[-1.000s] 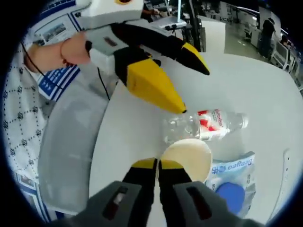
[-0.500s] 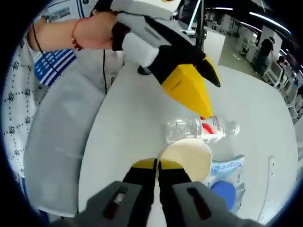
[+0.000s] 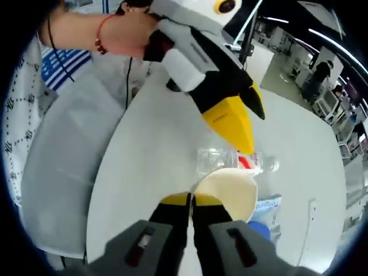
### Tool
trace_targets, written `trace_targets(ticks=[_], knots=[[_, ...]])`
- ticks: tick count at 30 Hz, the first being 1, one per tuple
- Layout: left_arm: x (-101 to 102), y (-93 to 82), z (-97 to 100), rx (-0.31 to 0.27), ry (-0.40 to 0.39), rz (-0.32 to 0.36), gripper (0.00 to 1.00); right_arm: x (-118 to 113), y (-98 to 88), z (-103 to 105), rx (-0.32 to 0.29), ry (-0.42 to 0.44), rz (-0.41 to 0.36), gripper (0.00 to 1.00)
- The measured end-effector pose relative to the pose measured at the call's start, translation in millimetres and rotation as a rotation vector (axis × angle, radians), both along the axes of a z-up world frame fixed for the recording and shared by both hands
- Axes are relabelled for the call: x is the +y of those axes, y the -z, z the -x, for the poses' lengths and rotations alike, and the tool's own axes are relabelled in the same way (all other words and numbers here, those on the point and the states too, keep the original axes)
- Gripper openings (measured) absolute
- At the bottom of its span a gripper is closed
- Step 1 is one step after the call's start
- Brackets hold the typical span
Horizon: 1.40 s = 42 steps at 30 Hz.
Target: Arrange the tabletop items into an orderly group along one side of the table until the central work area is clear of visible clutter.
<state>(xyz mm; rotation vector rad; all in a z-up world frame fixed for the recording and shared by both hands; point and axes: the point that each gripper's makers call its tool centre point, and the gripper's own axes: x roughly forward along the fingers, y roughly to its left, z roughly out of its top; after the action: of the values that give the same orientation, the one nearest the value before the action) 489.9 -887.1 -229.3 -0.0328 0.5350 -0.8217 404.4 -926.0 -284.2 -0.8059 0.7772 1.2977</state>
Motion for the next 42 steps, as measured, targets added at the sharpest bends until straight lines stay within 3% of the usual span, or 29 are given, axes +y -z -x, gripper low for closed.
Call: trace_targets(ticks=[15,24,42], knots=[[2.4,3.1,22.1,-0.031,0.060,0.017,0.40,3.4,26.4,27.5,-0.050,-0.094,0.099,0.00],[6.0,4.4,24.8,-0.034,0.063,0.019,0.39,6.5,38.2,24.1,-0.098,-0.135,0.143,0.00],[6.3,6.0,26.3,-0.030,0.072,0.023,0.34,9.4,39.7,25.2,-0.106,-0.142,0.131,0.00]])
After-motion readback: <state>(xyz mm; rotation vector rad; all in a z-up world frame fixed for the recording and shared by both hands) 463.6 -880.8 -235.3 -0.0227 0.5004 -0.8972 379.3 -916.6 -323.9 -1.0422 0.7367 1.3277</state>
